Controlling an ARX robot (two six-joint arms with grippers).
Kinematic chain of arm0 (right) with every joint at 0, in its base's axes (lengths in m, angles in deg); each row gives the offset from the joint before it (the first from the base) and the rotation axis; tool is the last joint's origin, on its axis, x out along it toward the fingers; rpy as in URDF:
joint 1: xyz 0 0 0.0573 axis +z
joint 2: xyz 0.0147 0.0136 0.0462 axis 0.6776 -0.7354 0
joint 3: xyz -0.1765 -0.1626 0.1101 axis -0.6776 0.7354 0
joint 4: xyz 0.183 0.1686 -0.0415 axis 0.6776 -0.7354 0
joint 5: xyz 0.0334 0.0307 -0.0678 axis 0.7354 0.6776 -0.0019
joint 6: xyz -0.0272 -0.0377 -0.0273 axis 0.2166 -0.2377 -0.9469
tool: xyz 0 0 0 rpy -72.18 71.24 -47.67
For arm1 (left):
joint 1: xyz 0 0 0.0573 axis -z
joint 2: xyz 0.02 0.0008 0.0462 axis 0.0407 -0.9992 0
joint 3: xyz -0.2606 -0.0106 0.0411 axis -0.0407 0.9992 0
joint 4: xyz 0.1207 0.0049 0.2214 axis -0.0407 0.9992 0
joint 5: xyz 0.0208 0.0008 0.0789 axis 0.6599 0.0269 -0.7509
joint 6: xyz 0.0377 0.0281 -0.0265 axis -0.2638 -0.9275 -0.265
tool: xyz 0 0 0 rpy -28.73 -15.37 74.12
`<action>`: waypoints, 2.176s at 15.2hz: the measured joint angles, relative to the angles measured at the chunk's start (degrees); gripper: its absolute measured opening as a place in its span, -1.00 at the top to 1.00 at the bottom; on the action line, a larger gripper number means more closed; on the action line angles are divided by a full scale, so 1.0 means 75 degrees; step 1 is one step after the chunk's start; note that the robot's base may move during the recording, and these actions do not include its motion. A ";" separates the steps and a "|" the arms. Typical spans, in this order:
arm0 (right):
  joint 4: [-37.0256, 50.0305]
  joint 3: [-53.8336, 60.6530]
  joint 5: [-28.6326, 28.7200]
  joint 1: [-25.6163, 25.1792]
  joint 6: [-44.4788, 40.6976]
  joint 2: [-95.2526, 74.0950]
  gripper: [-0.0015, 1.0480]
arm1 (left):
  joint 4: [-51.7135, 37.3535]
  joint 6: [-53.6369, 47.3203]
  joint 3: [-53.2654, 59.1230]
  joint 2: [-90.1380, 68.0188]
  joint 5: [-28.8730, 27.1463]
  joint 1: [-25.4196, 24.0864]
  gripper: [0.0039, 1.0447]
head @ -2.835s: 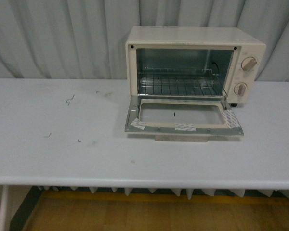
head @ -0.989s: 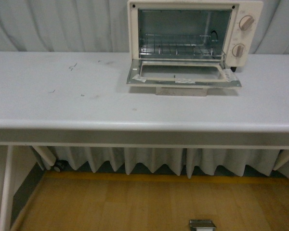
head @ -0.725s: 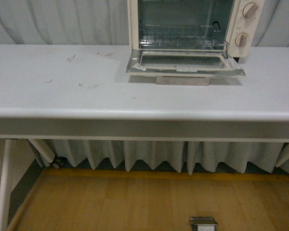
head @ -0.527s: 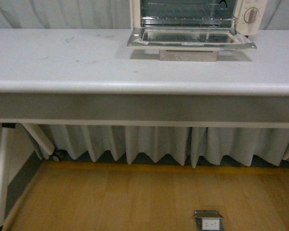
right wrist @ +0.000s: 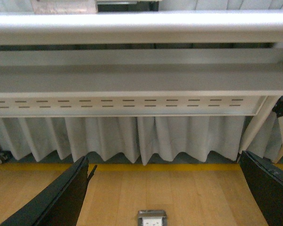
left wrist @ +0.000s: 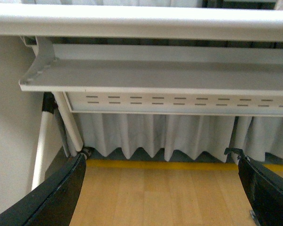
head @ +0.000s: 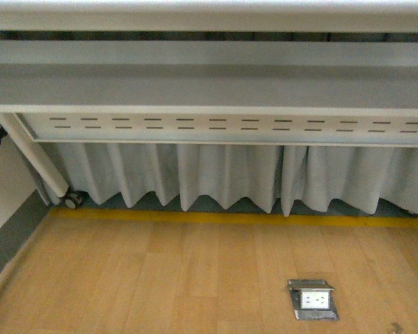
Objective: Open oven
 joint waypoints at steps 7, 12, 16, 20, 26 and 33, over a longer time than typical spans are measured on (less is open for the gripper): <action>-0.0017 0.0000 0.0003 0.0000 0.0003 0.0006 -0.87 | 0.0015 -0.0003 0.0000 0.0000 0.0000 0.0000 -0.88; -0.0009 0.0000 0.0003 0.0000 0.0003 0.0006 -0.87 | 0.0009 -0.0003 0.0000 0.0000 0.0003 0.0000 -0.88; -0.0009 0.0000 0.0003 0.0000 0.0003 0.0006 -0.87 | 0.0009 -0.0003 0.0000 0.0000 0.0003 0.0000 -0.88; -0.0009 0.0000 0.0003 0.0000 0.0003 0.0006 -0.87 | 0.0009 -0.0003 0.0000 -0.0003 0.0003 0.0000 -0.88; -0.0009 0.0000 0.0003 0.0000 0.0003 0.0006 -0.87 | 0.0009 -0.0003 0.0000 0.0000 0.0003 0.0000 -0.88; -0.0009 0.0000 0.0003 0.0000 0.0003 0.0006 -0.87 | 0.0009 -0.0003 0.0000 0.0000 0.0003 0.0000 -0.88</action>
